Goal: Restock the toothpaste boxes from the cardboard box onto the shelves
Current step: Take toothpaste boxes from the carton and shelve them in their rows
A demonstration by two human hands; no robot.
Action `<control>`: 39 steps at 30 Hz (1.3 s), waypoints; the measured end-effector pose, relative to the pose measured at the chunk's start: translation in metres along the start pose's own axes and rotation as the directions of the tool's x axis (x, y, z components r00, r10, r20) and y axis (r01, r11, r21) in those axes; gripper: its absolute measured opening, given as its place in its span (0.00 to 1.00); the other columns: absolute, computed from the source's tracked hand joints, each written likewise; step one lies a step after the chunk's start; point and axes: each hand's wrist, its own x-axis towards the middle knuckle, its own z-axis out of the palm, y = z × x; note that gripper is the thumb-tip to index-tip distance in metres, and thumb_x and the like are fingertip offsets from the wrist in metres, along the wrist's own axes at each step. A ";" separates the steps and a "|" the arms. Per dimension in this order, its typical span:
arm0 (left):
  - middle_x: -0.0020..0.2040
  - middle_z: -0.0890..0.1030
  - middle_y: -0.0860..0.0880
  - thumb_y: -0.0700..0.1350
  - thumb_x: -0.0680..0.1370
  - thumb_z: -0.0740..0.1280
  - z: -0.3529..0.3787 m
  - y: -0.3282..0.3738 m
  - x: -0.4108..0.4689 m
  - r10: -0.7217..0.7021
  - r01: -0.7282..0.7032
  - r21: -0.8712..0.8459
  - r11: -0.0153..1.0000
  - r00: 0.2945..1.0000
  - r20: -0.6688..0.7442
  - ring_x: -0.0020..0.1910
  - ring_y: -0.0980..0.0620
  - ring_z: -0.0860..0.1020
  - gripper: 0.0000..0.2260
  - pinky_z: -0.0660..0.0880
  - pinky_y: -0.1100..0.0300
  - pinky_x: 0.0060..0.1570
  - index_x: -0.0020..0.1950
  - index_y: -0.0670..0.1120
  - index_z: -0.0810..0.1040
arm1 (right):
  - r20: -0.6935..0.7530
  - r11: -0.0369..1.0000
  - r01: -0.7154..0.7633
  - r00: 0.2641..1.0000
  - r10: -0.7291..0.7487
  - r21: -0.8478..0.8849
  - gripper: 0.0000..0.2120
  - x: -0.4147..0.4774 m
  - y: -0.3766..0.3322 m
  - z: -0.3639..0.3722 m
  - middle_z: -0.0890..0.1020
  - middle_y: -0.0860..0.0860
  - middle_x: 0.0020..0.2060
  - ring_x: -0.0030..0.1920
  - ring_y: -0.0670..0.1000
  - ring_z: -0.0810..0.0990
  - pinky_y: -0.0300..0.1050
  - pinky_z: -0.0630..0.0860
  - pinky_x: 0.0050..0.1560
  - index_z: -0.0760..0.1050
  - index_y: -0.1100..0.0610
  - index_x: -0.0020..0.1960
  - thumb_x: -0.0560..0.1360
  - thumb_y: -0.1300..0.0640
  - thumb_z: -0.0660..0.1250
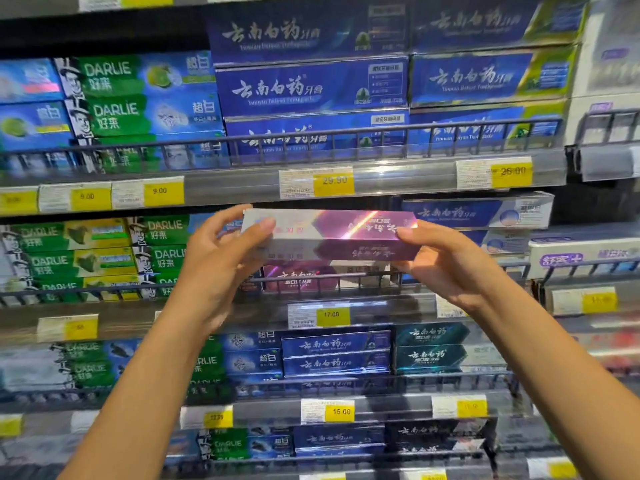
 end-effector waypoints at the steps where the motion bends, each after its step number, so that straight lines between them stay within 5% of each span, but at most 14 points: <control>1: 0.47 0.81 0.50 0.42 0.71 0.71 0.001 0.001 -0.002 -0.038 0.038 -0.007 0.999 0.999 -0.020 0.37 0.60 0.82 0.14 0.79 0.66 0.37 0.55 0.46 0.77 | -0.005 0.998 0.046 0.999 -0.046 -0.037 0.39 -0.001 0.001 0.000 0.77 0.64 0.60 0.59 0.60 0.77 0.53 0.72 0.63 0.75 0.67 0.60 0.54 0.53 0.81; 4: 0.44 0.84 0.47 0.43 0.70 0.71 -0.002 0.004 -0.003 -0.147 0.147 0.004 0.989 0.989 0.012 0.41 0.56 0.83 0.13 0.80 0.64 0.37 0.53 0.40 0.78 | 0.000 0.980 0.176 0.984 -0.177 -0.089 0.34 -0.005 0.002 -0.001 0.75 0.67 0.61 0.59 0.62 0.75 0.57 0.67 0.66 0.72 0.68 0.62 0.59 0.57 0.77; 7: 0.41 0.86 0.49 0.41 0.70 0.71 -0.002 0.005 -0.001 -0.159 0.159 0.034 0.987 0.987 0.026 0.42 0.54 0.83 0.10 0.81 0.61 0.42 0.49 0.40 0.79 | -0.020 0.961 0.223 0.973 -0.229 -0.161 0.27 -0.006 0.000 0.000 0.79 0.62 0.53 0.54 0.58 0.78 0.51 0.73 0.60 0.74 0.66 0.58 0.60 0.63 0.76; 12: 0.35 0.85 0.49 0.39 0.74 0.68 0.008 0.005 0.008 -0.129 0.128 -0.032 0.991 0.991 -0.019 0.37 0.55 0.83 0.02 0.81 0.62 0.41 0.45 0.40 0.79 | 0.081 0.922 0.057 0.996 -0.028 -0.384 0.20 -0.008 -0.005 0.002 0.81 0.55 0.44 0.39 0.48 0.81 0.36 0.76 0.39 0.74 0.60 0.54 0.61 0.67 0.69; 16: 0.32 0.84 0.51 0.38 0.74 0.68 0.025 0.011 0.016 -0.029 0.027 0.023 0.999 0.997 0.069 0.33 0.57 0.82 0.02 0.79 0.63 0.35 0.44 0.41 0.80 | 0.185 0.864 -0.043 0.970 0.156 -0.502 0.22 -0.003 -0.006 0.015 0.82 0.61 0.48 0.46 0.55 0.80 0.43 0.77 0.47 0.74 0.61 0.55 0.63 0.60 0.75; 20: 0.38 0.85 0.50 0.38 0.67 0.75 0.046 0.020 0.021 0.021 -0.043 0.113 0.993 0.983 0.185 0.37 0.54 0.83 0.19 0.78 0.62 0.36 0.56 0.38 0.78 | 0.179 0.866 0.038 0.982 0.060 -0.499 0.18 0.012 -0.016 0.039 0.81 0.62 0.50 0.49 0.56 0.80 0.47 0.78 0.52 0.75 0.67 0.54 0.68 0.60 0.73; 22: 0.41 0.86 0.49 0.41 0.64 0.76 0.052 0.023 0.024 0.052 -0.093 0.180 0.979 0.974 0.219 0.40 0.52 0.83 0.20 0.79 0.60 0.43 0.54 0.40 0.79 | 0.176 0.837 0.053 0.983 0.052 -0.544 0.17 0.019 -0.020 0.045 0.82 0.62 0.53 0.54 0.58 0.81 0.55 0.74 0.61 0.76 0.68 0.56 0.70 0.61 0.72; 25: 0.46 0.85 0.51 0.46 0.63 0.79 0.054 0.028 0.025 0.046 -0.102 0.205 0.973 0.964 0.263 0.45 0.54 0.83 0.22 0.78 0.63 0.44 0.54 0.45 0.78 | 0.152 0.821 0.098 0.988 -0.014 -0.563 0.17 0.021 -0.021 0.049 0.83 0.62 0.52 0.55 0.60 0.81 0.57 0.75 0.61 0.76 0.68 0.56 0.70 0.63 0.72; 28: 0.53 0.83 0.52 0.53 0.64 0.76 0.045 0.022 0.013 -0.028 -0.055 0.251 0.967 0.948 0.316 0.50 0.57 0.82 0.26 0.78 0.65 0.44 0.60 0.51 0.75 | 0.090 0.869 0.180 0.984 -0.156 -0.461 0.18 0.020 -0.012 0.050 0.83 0.61 0.50 0.52 0.59 0.82 0.51 0.79 0.56 0.76 0.69 0.56 0.68 0.64 0.73; 33: 0.49 0.85 0.48 0.46 0.60 0.81 0.024 -0.008 -0.025 -0.178 0.046 0.363 0.931 0.924 0.339 0.45 0.55 0.82 0.29 0.78 0.63 0.40 0.58 0.47 0.75 | -0.023 0.954 0.296 0.955 -0.295 0.048 0.13 0.018 0.000 0.052 0.83 0.55 0.46 0.45 0.51 0.83 0.41 0.78 0.44 0.75 0.66 0.56 0.72 0.64 0.67; 39: 0.47 0.84 0.48 0.46 0.59 0.80 0.006 -0.009 -0.022 -0.097 -0.013 0.405 0.914 0.963 0.251 0.40 0.56 0.82 0.26 0.77 0.66 0.36 0.53 0.44 0.76 | -0.069 0.943 0.316 0.948 -0.310 0.102 0.14 0.013 0.002 0.037 0.81 0.56 0.47 0.48 0.51 0.81 0.44 0.79 0.49 0.72 0.63 0.54 0.68 0.65 0.66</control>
